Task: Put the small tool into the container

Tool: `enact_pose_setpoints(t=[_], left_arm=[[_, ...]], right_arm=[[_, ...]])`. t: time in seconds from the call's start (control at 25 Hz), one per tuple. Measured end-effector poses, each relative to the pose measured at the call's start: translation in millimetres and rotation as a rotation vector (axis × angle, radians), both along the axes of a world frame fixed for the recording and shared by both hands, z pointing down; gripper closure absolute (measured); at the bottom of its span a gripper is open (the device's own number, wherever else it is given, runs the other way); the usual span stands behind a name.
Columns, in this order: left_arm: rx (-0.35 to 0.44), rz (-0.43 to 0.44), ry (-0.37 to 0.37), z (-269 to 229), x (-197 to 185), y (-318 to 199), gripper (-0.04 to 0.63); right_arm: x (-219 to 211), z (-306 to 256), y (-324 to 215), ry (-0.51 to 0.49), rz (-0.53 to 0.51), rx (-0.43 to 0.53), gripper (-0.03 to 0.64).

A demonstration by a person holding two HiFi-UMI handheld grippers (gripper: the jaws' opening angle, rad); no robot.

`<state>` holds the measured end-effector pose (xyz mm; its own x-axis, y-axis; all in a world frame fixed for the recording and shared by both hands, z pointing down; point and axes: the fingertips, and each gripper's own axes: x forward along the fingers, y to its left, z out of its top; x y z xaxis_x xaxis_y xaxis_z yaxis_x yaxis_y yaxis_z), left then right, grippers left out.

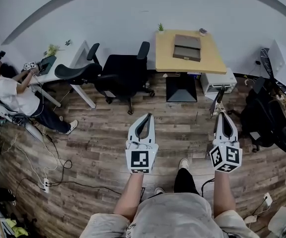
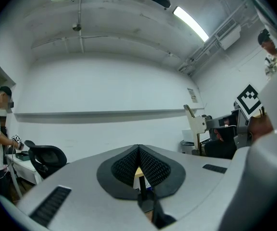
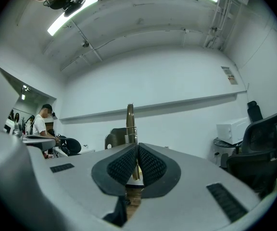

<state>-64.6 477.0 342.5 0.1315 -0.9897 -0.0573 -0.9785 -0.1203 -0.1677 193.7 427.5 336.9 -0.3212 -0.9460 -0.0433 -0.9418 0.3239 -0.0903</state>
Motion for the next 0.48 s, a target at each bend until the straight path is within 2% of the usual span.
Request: enact_pose_setpoints(t=[0.24, 0.48], left_arm=[[-0.015, -0.023, 0.003, 3, 2, -41, 0.591], [-0.035, -0.027, 0.006, 7, 21, -91, 0.591]], right_arm=[[3, 4, -46, -0.005, -0.016, -0.014, 0.597], [18, 9, -95, -0.010, -0.023, -0.025, 0.597]])
